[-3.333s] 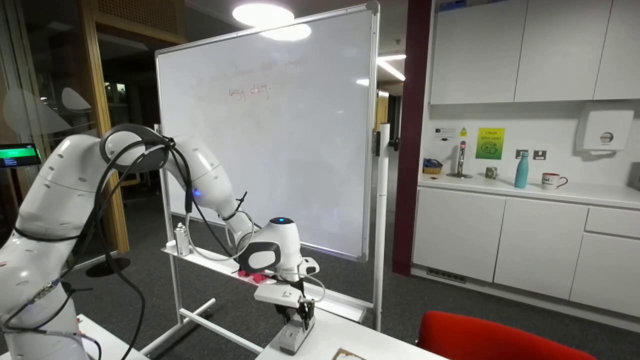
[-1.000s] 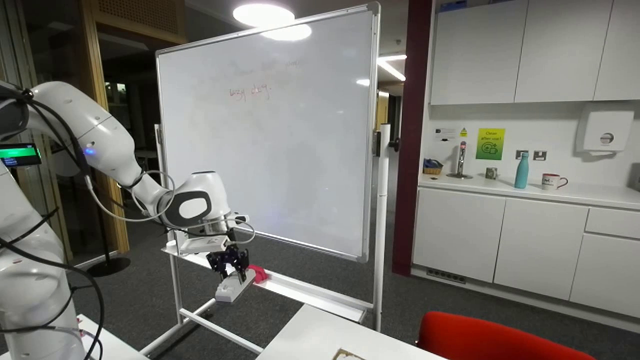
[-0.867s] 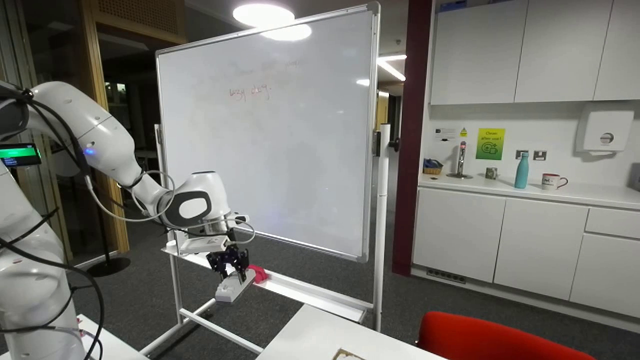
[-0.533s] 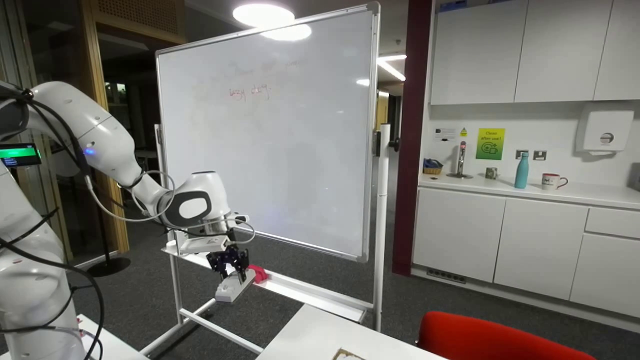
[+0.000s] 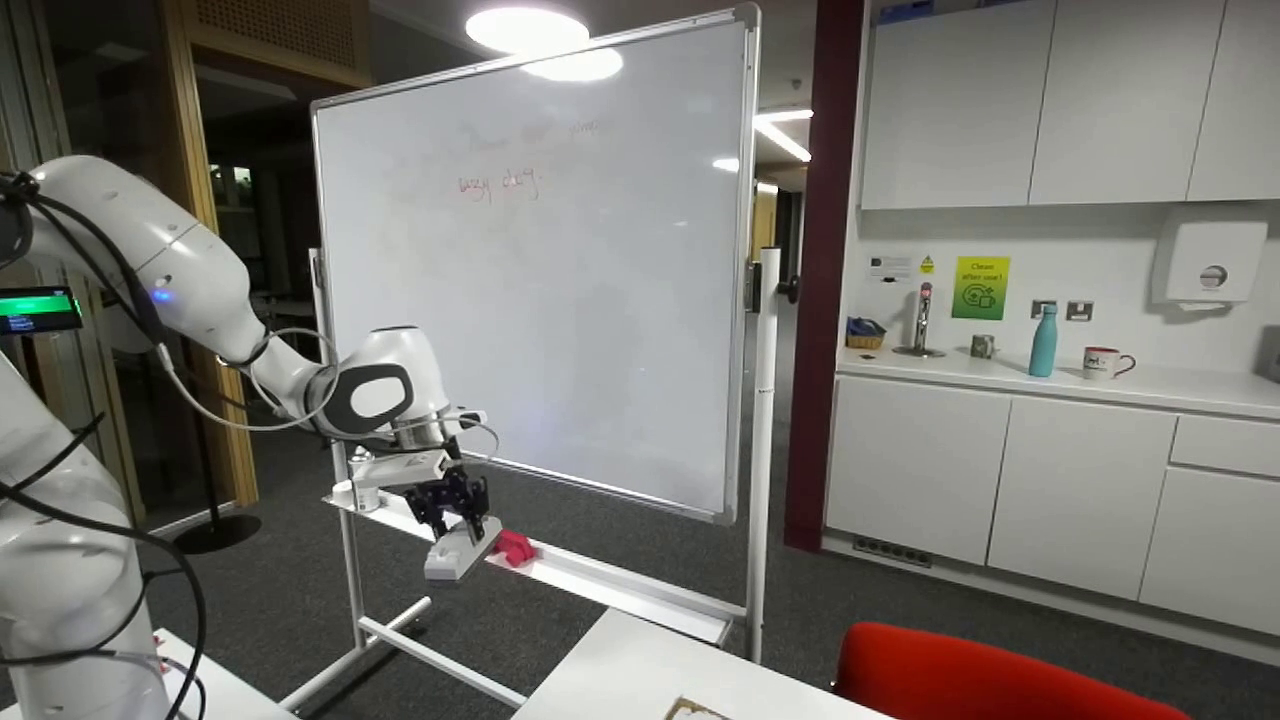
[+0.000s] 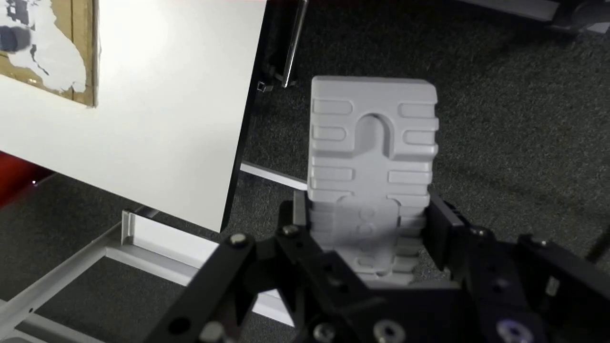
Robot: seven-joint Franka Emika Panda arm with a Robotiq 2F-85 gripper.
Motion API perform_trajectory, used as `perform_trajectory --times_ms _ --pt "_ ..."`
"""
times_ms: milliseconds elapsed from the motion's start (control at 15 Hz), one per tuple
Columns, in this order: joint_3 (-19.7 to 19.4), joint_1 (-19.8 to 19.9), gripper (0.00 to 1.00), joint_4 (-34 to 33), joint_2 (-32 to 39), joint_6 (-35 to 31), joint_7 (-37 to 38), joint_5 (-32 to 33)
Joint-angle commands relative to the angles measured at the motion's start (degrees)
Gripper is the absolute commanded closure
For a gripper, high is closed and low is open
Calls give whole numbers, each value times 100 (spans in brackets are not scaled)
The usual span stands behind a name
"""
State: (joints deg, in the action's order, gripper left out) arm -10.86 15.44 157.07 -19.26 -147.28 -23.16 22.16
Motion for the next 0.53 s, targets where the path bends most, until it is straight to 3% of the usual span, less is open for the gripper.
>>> perform_trajectory --times_ms 0,267,467 --pt "242 -306 66 295 -1245 709 264 -134" --pt "571 -654 66 -17 -1849 1822 498 -270" --pt "921 -702 66 -480 -1590 2768 894 -55"
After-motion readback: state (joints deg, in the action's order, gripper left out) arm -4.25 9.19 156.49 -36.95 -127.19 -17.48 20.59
